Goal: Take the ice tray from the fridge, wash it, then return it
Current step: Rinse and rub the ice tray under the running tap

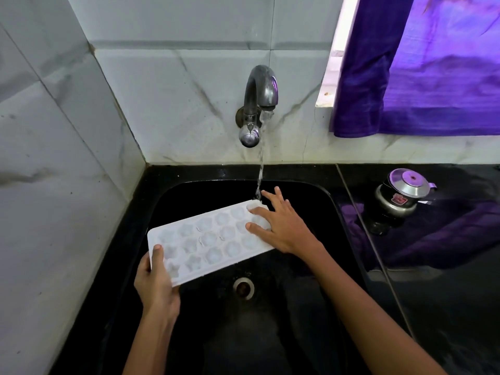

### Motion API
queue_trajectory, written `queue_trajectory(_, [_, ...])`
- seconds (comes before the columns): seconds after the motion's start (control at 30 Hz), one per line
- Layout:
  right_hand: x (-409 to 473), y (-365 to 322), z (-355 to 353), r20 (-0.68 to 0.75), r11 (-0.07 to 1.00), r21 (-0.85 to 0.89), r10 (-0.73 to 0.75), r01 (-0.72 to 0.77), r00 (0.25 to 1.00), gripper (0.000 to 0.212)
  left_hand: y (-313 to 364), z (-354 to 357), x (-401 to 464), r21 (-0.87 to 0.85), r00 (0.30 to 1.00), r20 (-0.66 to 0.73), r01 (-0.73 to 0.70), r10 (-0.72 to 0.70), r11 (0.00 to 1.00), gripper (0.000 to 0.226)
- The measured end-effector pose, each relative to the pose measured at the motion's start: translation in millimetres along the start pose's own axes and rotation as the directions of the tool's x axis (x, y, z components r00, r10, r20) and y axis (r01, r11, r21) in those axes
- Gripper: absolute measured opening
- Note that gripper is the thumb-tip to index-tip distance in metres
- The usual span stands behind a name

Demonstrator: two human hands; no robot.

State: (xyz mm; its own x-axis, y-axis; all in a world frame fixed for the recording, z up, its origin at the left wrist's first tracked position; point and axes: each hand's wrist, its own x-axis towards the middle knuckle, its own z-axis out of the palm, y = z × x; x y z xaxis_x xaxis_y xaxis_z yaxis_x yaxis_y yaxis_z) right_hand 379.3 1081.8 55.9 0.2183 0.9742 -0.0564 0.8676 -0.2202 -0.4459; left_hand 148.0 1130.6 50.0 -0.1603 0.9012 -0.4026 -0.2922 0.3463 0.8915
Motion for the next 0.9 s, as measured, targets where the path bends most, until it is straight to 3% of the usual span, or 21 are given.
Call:
queue_trajectory(0.3, [16, -2, -4, -0.03, 0.992, -0.121, 0.02, -0.023, 0.999, 0.045, 1, 10, -1, 0.0, 1.0, -0.009, -0.029, 0.029, 1.0, 0.013])
queue_trajectory(0.47, [16, -6, -6, -0.144, 0.988, -0.149, 0.02, -0.042, 0.989, 0.044, 4, 8, -1, -0.014, 0.999, 0.009, -0.031, 0.031, 0.999, 0.012])
queue_trajectory(0.63, [14, -10, -6, -0.11, 0.981, -0.194, -0.009, -0.012, 0.994, 0.046, 6, 5, 2, -0.028, 0.999, 0.025, -0.023, 0.024, 0.999, 0.011])
queue_trajectory(0.8, [10, -10, -8, -0.169, 0.959, -0.261, 0.067, -0.11, 0.983, 0.05, 3, 2, -1, -0.02, 0.999, 0.027, -0.03, 0.03, 0.999, 0.011])
queue_trajectory(0.9, [6, -14, -6, -0.116, 0.923, -0.361, 0.096, -0.132, 0.989, 0.058, -1, 2, -5, -0.045, 0.999, 0.033, -0.006, 0.008, 0.999, 0.011])
